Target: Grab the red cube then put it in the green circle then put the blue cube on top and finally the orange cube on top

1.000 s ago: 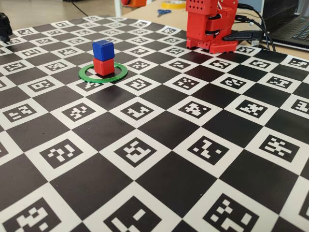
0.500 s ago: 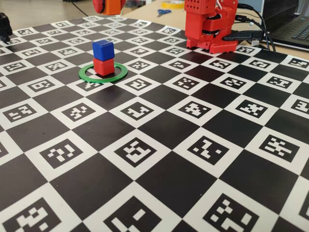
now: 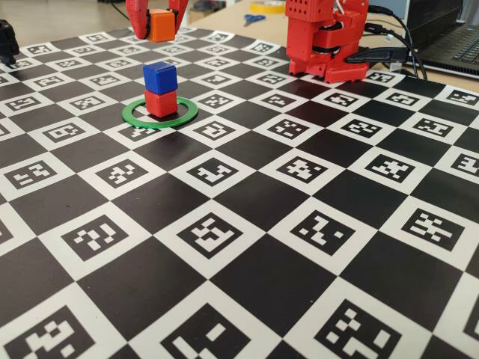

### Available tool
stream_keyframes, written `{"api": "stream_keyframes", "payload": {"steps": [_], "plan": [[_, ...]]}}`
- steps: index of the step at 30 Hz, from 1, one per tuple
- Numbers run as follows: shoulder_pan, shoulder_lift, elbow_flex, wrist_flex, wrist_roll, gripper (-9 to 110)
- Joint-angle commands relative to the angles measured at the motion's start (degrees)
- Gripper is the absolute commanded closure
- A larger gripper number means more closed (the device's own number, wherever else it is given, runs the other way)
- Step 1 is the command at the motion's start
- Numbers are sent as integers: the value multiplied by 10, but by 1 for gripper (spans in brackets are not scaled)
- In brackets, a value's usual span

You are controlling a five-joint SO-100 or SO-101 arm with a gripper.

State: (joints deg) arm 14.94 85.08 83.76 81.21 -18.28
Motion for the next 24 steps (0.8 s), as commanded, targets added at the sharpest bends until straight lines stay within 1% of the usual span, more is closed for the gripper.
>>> {"api": "stream_keyframes", "payload": {"steps": [1,24], "plan": [[11,10,-56,-7,-4,89],[8,6,11,-47,6,89]]}}
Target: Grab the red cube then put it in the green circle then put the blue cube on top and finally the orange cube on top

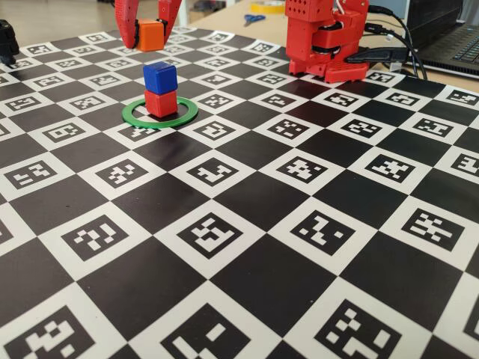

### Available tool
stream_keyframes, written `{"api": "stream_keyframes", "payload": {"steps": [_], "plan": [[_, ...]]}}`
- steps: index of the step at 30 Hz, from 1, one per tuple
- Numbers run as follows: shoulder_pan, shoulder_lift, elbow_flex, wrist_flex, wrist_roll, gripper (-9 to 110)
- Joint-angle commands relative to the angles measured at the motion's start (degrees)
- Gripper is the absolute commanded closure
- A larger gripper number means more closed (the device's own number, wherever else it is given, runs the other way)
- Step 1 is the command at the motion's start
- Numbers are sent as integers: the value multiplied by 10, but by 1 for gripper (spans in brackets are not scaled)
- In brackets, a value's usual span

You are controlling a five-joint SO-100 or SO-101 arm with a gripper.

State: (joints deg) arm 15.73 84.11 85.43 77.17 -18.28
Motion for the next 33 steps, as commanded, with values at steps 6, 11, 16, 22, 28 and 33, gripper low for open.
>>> {"api": "stream_keyframes", "payload": {"steps": [6,11,16,22,28,33], "plan": [[-4,18,9,-11,12,89],[-9,18,28,-24,19,89],[-11,18,37,-33,23,89],[-14,18,41,-34,25,89],[-14,18,47,-37,24,89],[-12,18,50,-40,23,89]]}}
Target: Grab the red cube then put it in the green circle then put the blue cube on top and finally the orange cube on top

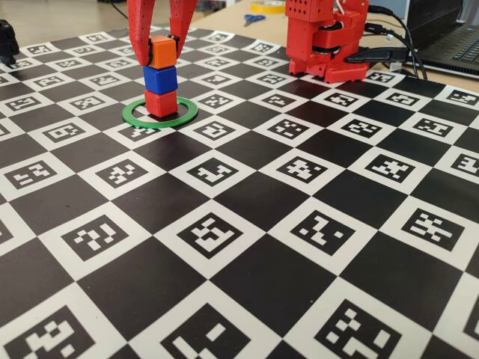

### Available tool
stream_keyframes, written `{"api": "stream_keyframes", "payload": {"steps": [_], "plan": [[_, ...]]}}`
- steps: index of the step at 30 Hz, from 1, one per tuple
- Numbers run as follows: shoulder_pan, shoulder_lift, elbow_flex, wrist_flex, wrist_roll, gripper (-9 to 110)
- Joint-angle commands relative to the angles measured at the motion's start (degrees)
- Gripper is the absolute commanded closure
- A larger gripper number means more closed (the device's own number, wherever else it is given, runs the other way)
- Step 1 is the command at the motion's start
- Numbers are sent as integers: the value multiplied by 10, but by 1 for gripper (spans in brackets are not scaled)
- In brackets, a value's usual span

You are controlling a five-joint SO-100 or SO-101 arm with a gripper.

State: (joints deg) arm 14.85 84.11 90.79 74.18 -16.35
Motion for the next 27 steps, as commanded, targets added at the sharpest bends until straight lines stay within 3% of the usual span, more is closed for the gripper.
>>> {"api": "stream_keyframes", "payload": {"steps": [1,13,18,27], "plan": [[-4,19,-3,-10,3,89],[-3,22,4,-16,3,82],[-1,25,7,-11,16,63],[0,29,10,-9,20,51]]}}
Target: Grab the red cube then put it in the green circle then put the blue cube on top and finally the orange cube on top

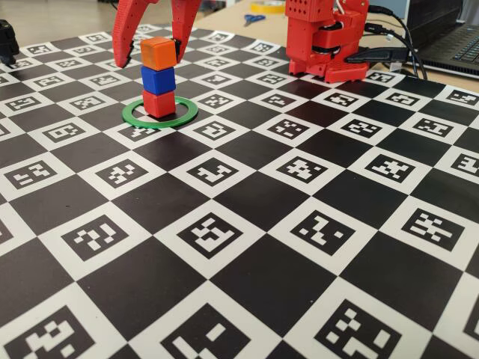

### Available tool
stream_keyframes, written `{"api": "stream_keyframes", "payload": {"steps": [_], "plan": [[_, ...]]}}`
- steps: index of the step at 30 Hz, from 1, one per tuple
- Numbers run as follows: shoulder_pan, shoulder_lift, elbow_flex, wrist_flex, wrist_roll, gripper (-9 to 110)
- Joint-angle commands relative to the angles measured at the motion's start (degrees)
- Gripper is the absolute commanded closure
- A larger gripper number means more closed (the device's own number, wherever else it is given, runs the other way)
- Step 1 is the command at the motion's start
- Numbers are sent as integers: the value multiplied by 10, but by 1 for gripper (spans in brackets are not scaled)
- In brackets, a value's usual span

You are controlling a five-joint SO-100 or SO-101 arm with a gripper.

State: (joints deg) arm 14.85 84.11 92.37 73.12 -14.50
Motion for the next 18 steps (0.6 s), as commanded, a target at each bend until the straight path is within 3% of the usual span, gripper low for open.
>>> {"api": "stream_keyframes", "payload": {"steps": [1,18], "plan": [[0,29,-6,2,2,50],[1,42,-4,18,5,41]]}}
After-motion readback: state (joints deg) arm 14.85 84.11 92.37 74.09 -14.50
